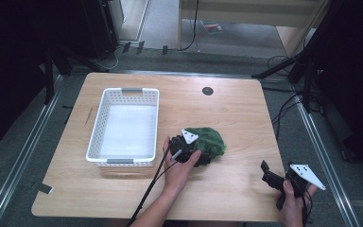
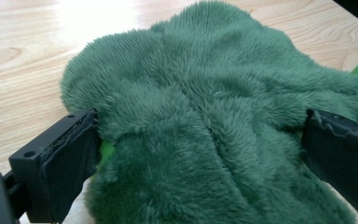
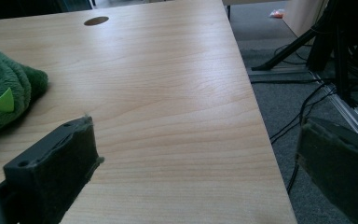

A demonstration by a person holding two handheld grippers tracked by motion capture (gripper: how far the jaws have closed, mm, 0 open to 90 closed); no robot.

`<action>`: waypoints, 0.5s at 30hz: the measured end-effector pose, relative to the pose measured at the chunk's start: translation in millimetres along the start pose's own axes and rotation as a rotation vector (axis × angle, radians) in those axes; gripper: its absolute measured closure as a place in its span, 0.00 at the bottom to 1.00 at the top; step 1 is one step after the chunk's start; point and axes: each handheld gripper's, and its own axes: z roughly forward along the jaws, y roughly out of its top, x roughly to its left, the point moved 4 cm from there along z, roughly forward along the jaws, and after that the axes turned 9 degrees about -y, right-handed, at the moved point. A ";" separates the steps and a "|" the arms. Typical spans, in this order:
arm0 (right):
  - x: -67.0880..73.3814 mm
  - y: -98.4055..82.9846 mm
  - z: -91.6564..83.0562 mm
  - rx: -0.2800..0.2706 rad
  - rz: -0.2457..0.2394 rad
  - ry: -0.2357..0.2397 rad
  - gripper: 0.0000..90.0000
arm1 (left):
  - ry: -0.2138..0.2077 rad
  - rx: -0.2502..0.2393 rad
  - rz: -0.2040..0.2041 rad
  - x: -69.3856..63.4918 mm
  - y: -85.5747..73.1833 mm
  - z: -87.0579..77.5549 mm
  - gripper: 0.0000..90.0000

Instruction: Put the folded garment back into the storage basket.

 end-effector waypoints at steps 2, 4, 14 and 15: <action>0.0 0.0 0.0 0.002 0.001 0.000 0.00 | 0.003 0.011 -0.010 0.9 -1.1 3.3 0.00; -0.1 0.0 0.3 0.003 0.001 -0.002 0.00 | 0.012 0.032 -0.006 1.1 -2.9 5.7 0.00; -0.1 0.0 1.0 0.012 0.005 -0.011 0.00 | 0.056 0.069 0.004 -0.3 -5.9 9.2 0.16; -0.3 0.0 1.2 0.011 0.004 -0.013 0.00 | 0.058 0.074 0.011 -0.1 -6.9 9.8 0.17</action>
